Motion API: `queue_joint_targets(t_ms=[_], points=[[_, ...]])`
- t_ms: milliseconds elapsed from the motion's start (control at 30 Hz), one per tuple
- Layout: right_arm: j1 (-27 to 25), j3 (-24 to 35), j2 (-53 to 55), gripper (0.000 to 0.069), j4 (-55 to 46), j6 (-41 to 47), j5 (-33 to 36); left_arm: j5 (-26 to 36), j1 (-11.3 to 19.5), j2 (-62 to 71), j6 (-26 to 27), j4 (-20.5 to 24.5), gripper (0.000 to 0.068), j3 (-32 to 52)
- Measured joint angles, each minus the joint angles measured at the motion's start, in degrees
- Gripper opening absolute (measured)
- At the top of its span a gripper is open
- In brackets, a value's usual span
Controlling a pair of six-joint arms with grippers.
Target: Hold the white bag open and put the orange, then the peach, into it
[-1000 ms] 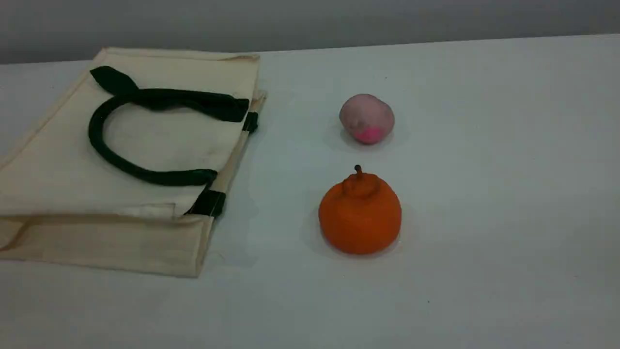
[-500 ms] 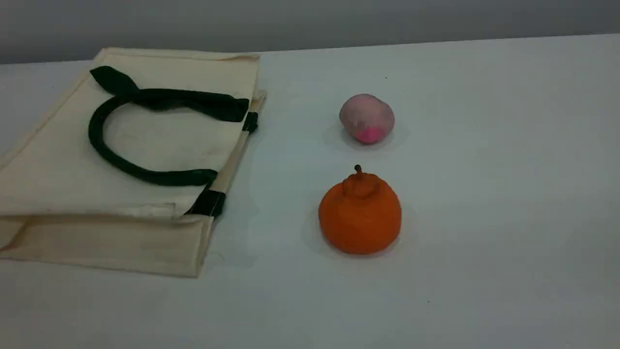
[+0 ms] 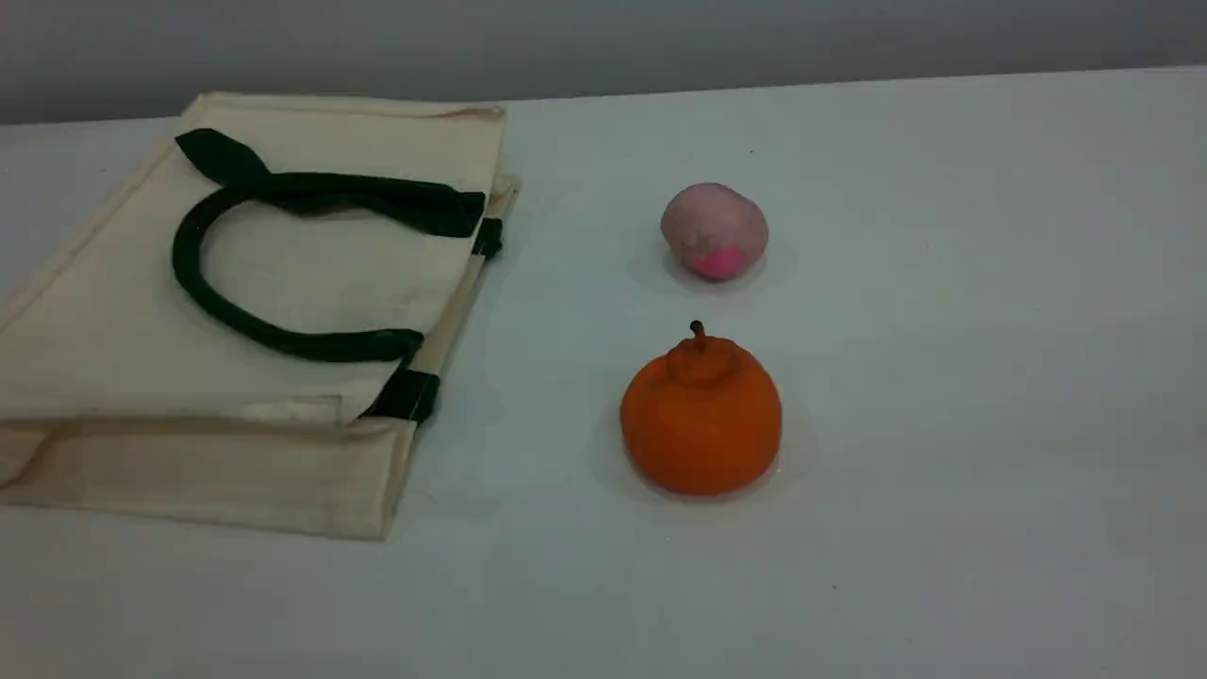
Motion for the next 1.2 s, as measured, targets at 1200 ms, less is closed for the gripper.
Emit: queue_joint_targets(t_ms=[1200], points=[[-0.04, -0.60, 59.18, 0.0567, 55.13, -45.61, -27.99, -28.01, 0.00, 81.74, -3.52, 1.39, 0.0401, -20.15]])
